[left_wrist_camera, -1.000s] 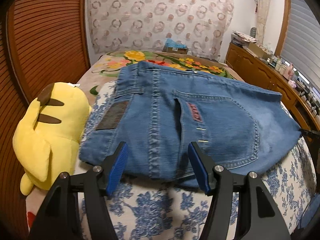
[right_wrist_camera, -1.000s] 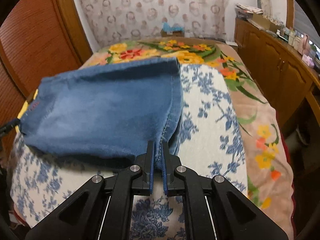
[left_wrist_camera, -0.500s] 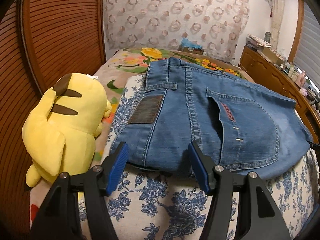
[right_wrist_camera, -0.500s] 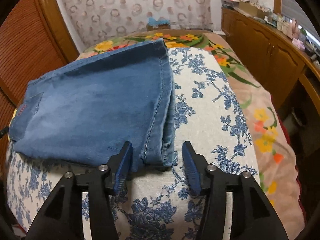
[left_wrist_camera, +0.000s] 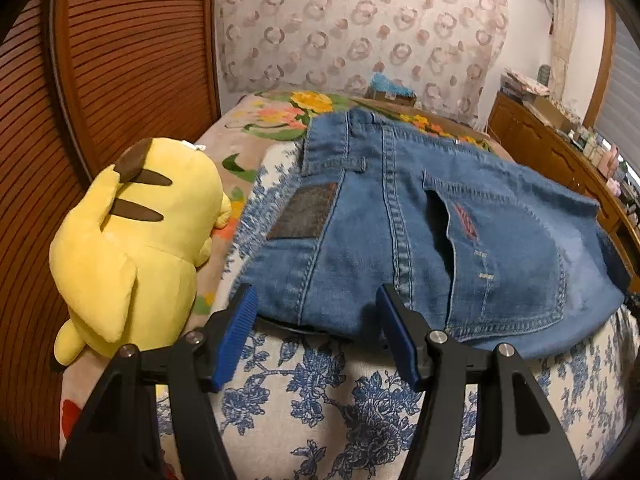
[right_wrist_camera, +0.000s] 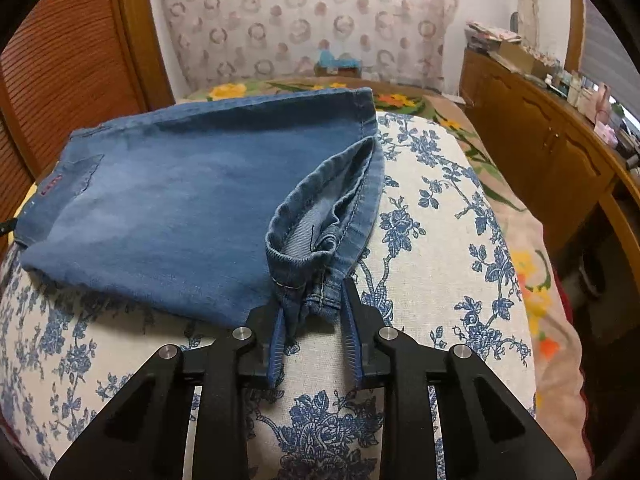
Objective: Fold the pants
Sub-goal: 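Grasp the folded leg cuff with the right tool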
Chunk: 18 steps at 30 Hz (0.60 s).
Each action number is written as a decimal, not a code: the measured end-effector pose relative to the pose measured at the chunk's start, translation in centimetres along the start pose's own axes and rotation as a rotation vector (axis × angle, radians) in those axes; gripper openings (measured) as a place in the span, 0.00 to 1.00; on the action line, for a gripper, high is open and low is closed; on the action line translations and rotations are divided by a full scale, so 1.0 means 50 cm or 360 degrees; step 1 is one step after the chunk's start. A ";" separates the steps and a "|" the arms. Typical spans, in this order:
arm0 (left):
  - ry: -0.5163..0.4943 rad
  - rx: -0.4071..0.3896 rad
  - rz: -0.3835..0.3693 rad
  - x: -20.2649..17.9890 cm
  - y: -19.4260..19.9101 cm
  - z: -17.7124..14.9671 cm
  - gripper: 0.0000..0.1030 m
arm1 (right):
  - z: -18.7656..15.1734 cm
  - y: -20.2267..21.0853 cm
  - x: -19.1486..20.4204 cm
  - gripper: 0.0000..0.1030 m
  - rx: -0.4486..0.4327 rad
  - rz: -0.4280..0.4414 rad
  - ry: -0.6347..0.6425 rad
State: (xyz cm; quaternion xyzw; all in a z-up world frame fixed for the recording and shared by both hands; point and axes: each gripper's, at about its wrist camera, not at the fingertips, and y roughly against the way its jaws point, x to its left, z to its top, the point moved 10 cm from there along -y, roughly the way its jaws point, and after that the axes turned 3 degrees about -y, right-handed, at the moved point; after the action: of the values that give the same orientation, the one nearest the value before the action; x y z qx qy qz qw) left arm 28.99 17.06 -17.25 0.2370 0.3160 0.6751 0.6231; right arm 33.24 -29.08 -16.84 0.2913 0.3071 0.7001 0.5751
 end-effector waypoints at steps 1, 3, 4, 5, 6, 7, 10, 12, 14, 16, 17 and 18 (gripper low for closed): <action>0.0009 -0.0012 0.0006 0.003 0.004 0.004 0.59 | 0.000 0.001 0.000 0.23 -0.0007 -0.0002 0.0004; 0.0032 -0.0019 0.0013 0.011 0.005 0.010 0.59 | -0.002 0.000 0.000 0.23 -0.0007 0.0001 0.0003; 0.0040 -0.0014 0.0012 0.013 0.002 0.011 0.59 | -0.002 0.001 0.002 0.23 -0.0007 0.0002 0.0002; 0.0046 -0.0009 0.0015 0.015 -0.002 0.012 0.59 | -0.002 0.001 0.002 0.23 -0.0007 0.0006 0.0003; 0.0052 -0.0001 0.0024 0.017 -0.007 0.012 0.59 | -0.002 0.001 0.003 0.23 -0.0007 0.0009 0.0002; 0.0063 0.0008 0.0033 0.021 -0.013 0.012 0.59 | 0.000 0.001 0.005 0.23 -0.0006 0.0010 0.0001; 0.0096 0.0065 0.0077 0.032 -0.036 0.002 0.59 | 0.000 0.001 0.004 0.23 -0.0006 0.0011 0.0000; 0.0100 0.0080 0.0101 0.039 -0.046 -0.007 0.59 | 0.000 0.001 0.005 0.23 -0.0005 0.0012 0.0000; 0.0101 0.0089 0.0110 0.043 -0.053 -0.013 0.60 | 0.000 0.001 0.004 0.23 -0.0005 0.0011 0.0001; 0.0117 0.0124 0.0100 0.046 -0.063 -0.021 0.60 | 0.000 0.001 0.004 0.23 -0.0005 0.0012 0.0001; 0.0124 0.0116 0.0092 0.047 -0.064 -0.022 0.61 | 0.000 0.001 0.004 0.23 -0.0005 0.0012 0.0003; 0.0123 0.0114 0.0090 0.048 -0.065 -0.022 0.61 | 0.001 0.000 0.004 0.23 -0.0005 0.0015 0.0004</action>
State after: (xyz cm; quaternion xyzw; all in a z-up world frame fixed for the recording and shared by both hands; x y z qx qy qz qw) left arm 30.18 19.38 -20.51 0.2418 0.3568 0.6894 0.5821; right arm 33.22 -28.87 -16.81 0.2909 0.3055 0.7036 0.5719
